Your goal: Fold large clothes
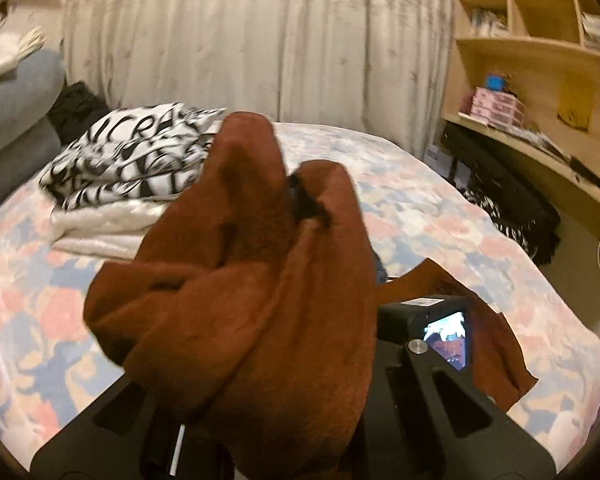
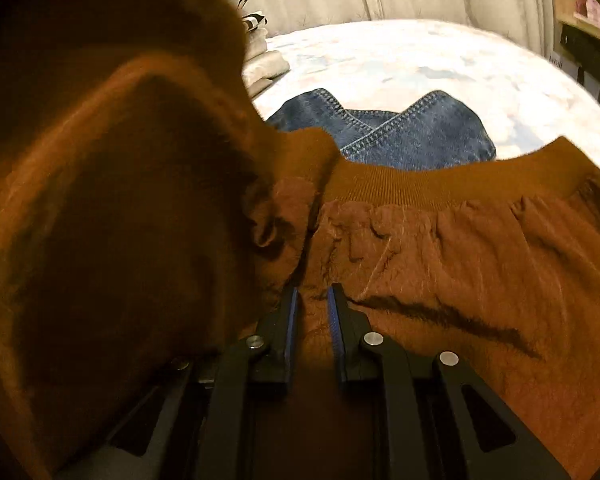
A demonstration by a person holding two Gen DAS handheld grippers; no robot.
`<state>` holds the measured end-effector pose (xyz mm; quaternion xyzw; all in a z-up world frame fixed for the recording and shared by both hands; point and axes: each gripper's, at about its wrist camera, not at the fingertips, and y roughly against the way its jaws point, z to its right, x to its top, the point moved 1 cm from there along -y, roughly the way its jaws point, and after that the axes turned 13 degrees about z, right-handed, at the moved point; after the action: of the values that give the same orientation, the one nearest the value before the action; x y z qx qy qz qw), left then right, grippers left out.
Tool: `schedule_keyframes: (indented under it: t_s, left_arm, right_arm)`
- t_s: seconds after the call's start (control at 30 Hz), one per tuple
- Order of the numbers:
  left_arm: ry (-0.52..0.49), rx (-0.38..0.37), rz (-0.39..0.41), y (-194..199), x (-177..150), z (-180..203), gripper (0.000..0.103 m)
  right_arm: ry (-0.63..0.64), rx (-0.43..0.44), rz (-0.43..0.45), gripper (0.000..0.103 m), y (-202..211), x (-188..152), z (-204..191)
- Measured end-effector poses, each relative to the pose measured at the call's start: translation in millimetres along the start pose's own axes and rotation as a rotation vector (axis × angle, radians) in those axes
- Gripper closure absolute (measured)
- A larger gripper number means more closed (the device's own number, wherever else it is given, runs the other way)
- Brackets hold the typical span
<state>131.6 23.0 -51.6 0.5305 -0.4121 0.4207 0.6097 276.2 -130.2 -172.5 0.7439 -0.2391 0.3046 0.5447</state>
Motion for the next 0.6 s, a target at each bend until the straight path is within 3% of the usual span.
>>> schedule_keyframes:
  t_s: [0.1,0.2,0.4,0.6]
  left_arm:
    - [-0.032,-0.026,-0.002,1.0,6.2,26.6,0.096]
    - [-0.072,-0.049,-0.017,-4.3,8.0,58.8,0.096]
    - [-0.145,-0.140,-0.059,-13.8,-11.0,156.5,0.096]
    - [-0.250,-0.222,-0.115,-27.4,-62.9,260.8,0.096]
  right_arm:
    - [-0.176,0.128,-0.037,0.086,19.5,2.6,28.5]
    - [-0.334,0.200,0.016,0.086,60.6,-4.0,64.7]
    - [-0.361,-0.056,0.202,0.086,158.8,-22.8,145.3]
    - [-0.445,-0.260,0.306,0.086,212.8,-44.8,210.9]
